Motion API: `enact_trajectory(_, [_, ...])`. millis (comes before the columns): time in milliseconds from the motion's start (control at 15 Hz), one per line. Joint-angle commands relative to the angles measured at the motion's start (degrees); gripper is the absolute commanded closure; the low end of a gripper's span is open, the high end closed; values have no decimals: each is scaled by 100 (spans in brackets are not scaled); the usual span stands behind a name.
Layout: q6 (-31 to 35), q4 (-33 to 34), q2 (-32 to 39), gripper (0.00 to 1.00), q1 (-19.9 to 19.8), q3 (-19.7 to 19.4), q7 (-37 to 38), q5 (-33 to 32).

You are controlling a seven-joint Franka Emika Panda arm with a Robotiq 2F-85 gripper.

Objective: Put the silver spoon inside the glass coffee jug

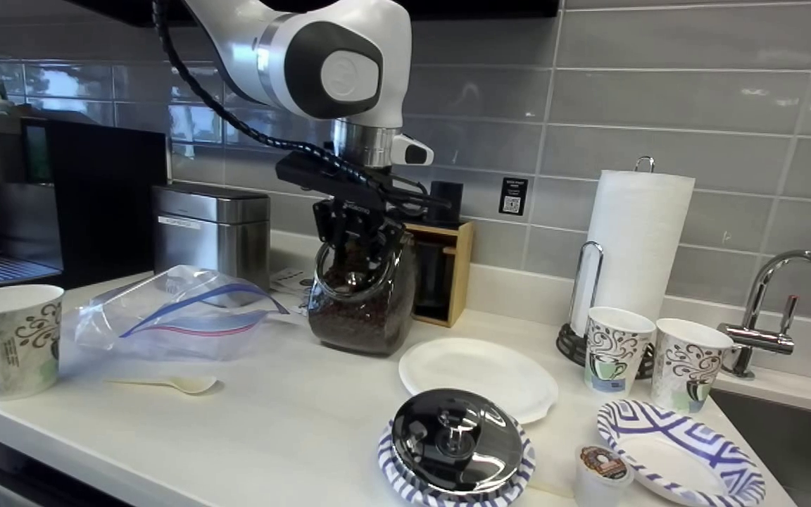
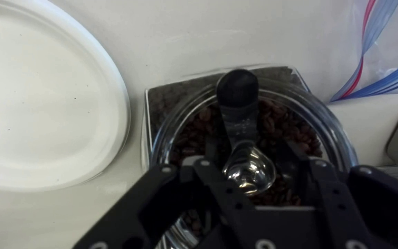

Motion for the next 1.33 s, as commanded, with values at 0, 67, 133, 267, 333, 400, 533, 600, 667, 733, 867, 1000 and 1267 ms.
enact_trajectory(0, [-199, -214, -225, 81, 33, -65, 195, -186])
enact_trajectory(67, [-213, -254, -271, 88, 26, -73, 191, -191])
enact_trajectory(133, [-177, -299, -320, 96, 20, -84, 196, -190])
enact_trajectory(267, [-79, -425, -461, 100, 5, -111, 175, -156])
enact_trajectory(333, [-97, -480, -528, 100, 0, -125, 151, -147])
enact_trajectory(400, [-161, -515, -582, 100, -5, -139, 118, -153])
enact_trajectory(533, [-328, -583, -687, 100, -18, -163, 33, -160])
enact_trajectory(600, [-473, -604, -731, 100, -29, -172, -60, -134])
enact_trajectory(667, [-649, -601, -753, 100, -31, -187, -132, -142])
enact_trajectory(733, [-758, -613, -766, 100, -13, -209, -90, -227])
enact_trajectory(867, [-1001, -594, -738, 100, 13, -233, -65, -376])
enact_trajectory(1000, [-1134, -572, -693, 100, 31, -240, -32, -546])
enact_trajectory(1267, [-1253, -492, -554, 100, 62, -227, 23, -826])
